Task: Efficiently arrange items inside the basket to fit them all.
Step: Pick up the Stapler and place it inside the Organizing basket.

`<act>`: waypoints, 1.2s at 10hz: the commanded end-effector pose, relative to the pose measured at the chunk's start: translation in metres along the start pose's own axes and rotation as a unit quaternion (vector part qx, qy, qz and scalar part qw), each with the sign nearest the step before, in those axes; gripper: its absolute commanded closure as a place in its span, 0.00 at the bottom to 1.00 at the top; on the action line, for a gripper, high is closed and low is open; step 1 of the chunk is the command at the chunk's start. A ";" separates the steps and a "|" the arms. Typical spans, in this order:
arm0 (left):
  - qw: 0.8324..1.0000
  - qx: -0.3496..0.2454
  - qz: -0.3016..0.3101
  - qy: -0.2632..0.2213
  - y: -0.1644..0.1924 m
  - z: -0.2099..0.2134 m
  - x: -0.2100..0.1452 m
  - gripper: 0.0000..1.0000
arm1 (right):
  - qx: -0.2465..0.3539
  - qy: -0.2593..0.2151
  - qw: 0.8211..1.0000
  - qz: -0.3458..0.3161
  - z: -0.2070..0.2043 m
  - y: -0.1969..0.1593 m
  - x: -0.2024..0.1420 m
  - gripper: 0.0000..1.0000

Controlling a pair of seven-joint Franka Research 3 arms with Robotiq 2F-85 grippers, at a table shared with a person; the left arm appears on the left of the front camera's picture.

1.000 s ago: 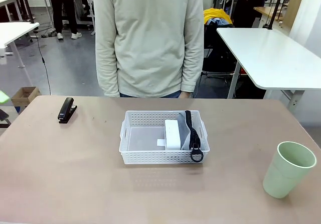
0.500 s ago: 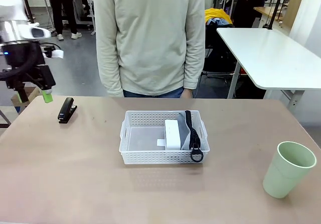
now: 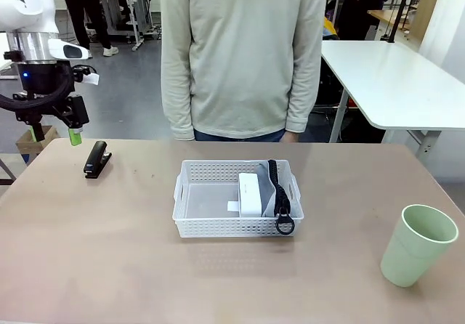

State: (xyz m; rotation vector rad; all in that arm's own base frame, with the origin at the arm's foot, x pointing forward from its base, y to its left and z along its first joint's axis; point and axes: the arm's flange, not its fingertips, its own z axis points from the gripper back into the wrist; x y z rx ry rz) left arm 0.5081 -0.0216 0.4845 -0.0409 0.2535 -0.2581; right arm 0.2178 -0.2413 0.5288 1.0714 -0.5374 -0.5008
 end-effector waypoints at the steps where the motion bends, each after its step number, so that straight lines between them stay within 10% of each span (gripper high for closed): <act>1: 0.998 0.003 0.017 -0.066 -0.002 0.000 0.021 0.00 | 0.013 -0.004 1.000 0.013 0.000 0.001 0.001 0.00; 4: 0.976 0.035 -0.038 -0.209 0.009 -0.035 0.033 0.00 | 0.013 -0.004 1.000 0.013 0.000 0.001 0.001 0.00; 12: 0.976 0.000 0.028 -0.217 0.055 -0.111 0.100 0.00 | 0.013 -0.004 1.000 0.013 0.000 0.001 0.001 0.00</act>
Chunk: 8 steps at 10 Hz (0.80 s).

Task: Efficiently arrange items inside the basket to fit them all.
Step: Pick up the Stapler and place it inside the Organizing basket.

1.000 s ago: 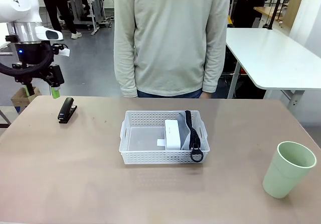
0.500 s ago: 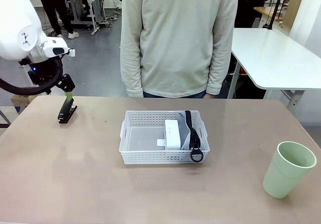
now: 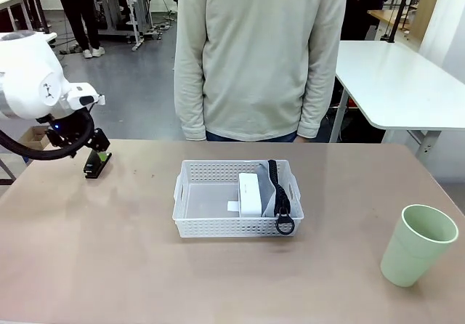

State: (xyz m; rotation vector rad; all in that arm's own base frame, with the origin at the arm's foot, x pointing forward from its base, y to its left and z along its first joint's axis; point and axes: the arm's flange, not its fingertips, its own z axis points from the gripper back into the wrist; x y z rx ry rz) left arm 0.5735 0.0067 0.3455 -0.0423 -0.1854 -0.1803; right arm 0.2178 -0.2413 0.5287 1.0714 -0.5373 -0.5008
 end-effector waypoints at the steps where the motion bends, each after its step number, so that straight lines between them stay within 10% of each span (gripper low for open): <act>1: 1.000 -0.028 0.004 0.014 0.001 -0.009 0.020 0.00 | 0.013 -0.004 1.000 0.013 0.000 0.001 0.001 0.00; 8: 0.998 0.007 0.057 0.039 -0.002 -0.040 0.044 0.00 | 0.013 -0.004 1.000 0.013 0.000 0.001 0.001 0.00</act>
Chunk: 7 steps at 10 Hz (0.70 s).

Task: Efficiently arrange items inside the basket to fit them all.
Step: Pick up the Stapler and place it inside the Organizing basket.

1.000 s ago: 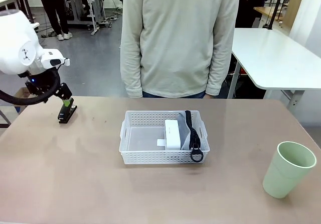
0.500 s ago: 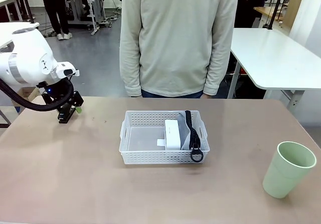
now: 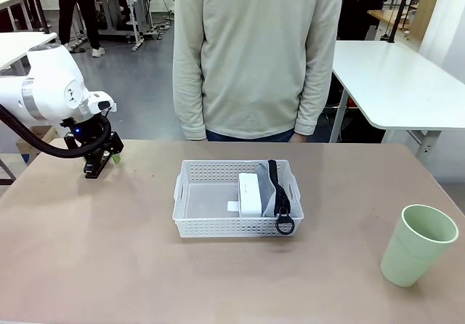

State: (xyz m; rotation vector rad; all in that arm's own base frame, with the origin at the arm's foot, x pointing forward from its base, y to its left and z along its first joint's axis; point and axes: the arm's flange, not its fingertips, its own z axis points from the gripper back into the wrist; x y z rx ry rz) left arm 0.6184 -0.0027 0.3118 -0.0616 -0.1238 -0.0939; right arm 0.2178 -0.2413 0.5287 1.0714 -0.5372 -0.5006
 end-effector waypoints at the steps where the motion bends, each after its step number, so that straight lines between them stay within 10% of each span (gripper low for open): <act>1: 1.000 0.009 0.019 0.017 -0.002 0.002 0.006 0.00 | 0.013 -0.004 1.000 0.013 0.000 0.001 0.001 0.00; 2: 1.000 0.006 0.014 0.021 -0.001 0.003 0.006 0.00 | 0.013 -0.004 1.000 0.013 0.000 0.001 0.001 0.00; 3: 0.999 0.016 0.017 0.027 -0.001 0.004 0.005 0.49 | 0.013 -0.004 1.000 0.013 0.000 0.001 0.001 0.00; 4: 0.999 0.018 0.016 0.032 0.000 0.005 0.004 0.59 | 0.013 -0.004 1.000 0.013 0.000 0.001 0.001 0.00; 5: 0.999 0.022 0.018 0.040 0.001 0.005 0.004 1.00 | 0.013 -0.004 1.000 0.013 0.000 0.001 0.001 0.00; 7: 0.998 0.037 0.023 0.053 0.000 0.005 0.006 1.00 | 0.013 -0.004 1.000 0.013 0.000 0.001 0.001 0.00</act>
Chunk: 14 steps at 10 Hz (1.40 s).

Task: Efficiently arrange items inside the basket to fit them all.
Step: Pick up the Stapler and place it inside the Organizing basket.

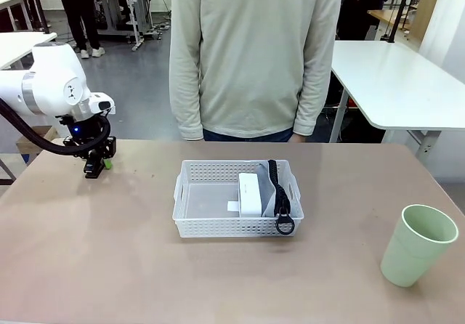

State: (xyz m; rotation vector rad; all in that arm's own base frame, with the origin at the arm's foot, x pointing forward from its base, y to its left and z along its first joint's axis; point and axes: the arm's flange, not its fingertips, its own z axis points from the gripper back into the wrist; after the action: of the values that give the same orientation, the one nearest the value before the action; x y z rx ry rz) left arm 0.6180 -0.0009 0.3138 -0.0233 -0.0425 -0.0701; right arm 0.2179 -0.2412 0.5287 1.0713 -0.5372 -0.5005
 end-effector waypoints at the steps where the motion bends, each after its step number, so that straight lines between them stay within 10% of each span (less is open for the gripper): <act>1: 1.000 0.022 0.013 0.018 -0.003 0.004 0.007 0.85 | 0.013 -0.004 1.000 0.013 0.000 0.001 0.001 0.00; 3: 0.999 0.024 0.010 0.020 -0.004 0.006 0.007 1.00 | 0.013 -0.004 1.000 0.013 0.000 0.001 0.001 0.00; 8: 0.999 -0.017 -0.025 0.039 0.010 0.048 -0.008 1.00 | 0.013 -0.004 1.000 0.013 0.000 0.001 0.001 0.00; 11: 0.964 -0.101 -0.206 0.132 0.016 0.124 -0.092 1.00 | 0.013 -0.004 1.000 0.013 0.000 0.001 0.001 0.00; 14: 0.965 -0.053 -0.256 0.027 -0.003 0.089 -0.199 1.00 | 0.013 -0.004 1.000 0.013 0.000 0.001 0.001 0.00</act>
State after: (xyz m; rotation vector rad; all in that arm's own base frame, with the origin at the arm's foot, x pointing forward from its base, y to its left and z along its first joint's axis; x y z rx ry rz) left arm 0.4469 0.0115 0.4143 -0.1691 0.1463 -0.5826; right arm 0.2176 -0.2414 0.5288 1.0711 -0.5379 -0.5010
